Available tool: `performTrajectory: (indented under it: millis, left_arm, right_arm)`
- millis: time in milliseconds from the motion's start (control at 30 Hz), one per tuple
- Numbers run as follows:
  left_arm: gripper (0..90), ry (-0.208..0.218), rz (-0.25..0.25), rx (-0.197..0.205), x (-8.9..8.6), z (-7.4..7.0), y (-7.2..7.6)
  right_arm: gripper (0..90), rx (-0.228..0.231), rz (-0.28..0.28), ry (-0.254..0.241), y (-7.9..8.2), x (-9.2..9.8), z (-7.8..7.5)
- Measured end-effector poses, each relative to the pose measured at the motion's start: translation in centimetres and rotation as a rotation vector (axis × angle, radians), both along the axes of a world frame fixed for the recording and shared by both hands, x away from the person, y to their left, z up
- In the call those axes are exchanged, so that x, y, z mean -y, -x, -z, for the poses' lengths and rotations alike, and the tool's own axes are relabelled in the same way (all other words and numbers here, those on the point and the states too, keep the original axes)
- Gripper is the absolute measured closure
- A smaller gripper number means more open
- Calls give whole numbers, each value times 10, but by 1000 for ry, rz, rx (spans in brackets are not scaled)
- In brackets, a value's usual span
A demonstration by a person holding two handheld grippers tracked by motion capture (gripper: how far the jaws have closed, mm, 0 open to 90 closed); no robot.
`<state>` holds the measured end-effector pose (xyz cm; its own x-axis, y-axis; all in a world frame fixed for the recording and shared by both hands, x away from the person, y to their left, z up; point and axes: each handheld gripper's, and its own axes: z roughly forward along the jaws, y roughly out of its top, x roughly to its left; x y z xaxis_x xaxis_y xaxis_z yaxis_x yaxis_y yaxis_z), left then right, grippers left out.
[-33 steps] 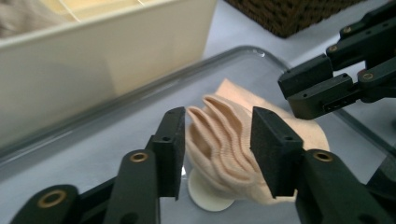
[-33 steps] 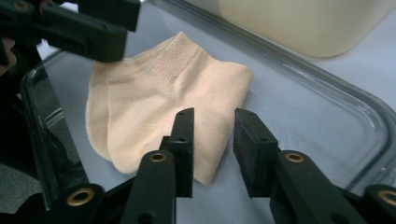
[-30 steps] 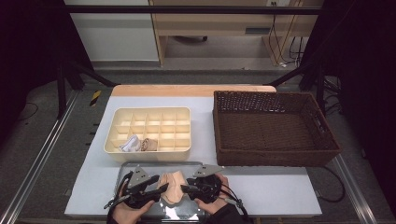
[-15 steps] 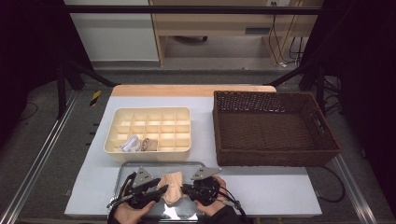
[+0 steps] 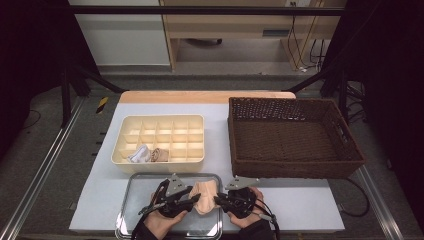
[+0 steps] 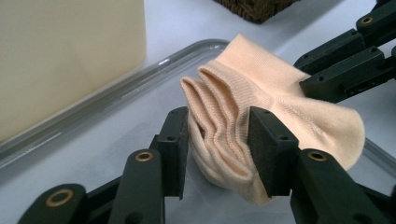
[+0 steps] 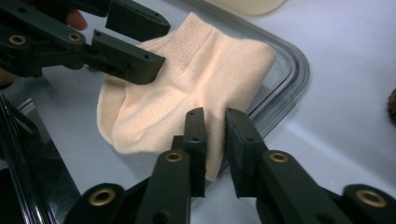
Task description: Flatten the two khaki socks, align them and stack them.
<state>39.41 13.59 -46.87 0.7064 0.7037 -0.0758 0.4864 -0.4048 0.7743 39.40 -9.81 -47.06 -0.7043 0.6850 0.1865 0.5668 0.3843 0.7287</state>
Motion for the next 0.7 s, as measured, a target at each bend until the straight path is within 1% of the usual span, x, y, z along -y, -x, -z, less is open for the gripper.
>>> performTrajectory:
  millis: [100, 167, 233, 333, 400, 500, 600, 700]
  left_arm:
    - [573, 27, 0, 27, -5, -9, 4]
    - [580, 46, 7, 42, -7, -17, 7]
    - [610, 52, 15, 51, -6, -21, 9]
    - [660, 47, 28, 57, 1, -24, 10]
    - [698, 32, 39, 60, 8, -23, 11]
    - [719, 21, 50, 56, 15, -20, 11]
    - [725, 20, 49, 51, 16, -19, 11]
    - [712, 24, 52, 48, 12, -20, 15]
  right_arm:
    - [740, 19, 19, -27, 1, 4, -5]
    - [733, 34, 33, -35, 1, 9, -7]
    - [724, 28, 44, -46, 2, 13, -8]
    - [707, 26, 55, -55, 4, 18, -6]
    - [696, 20, 57, -63, 5, 20, -6]
    - [685, 21, 56, -71, 4, 19, -5]
    - [677, 23, 53, -72, 4, 16, -4]
    - [671, 27, 54, -71, 4, 16, -4]
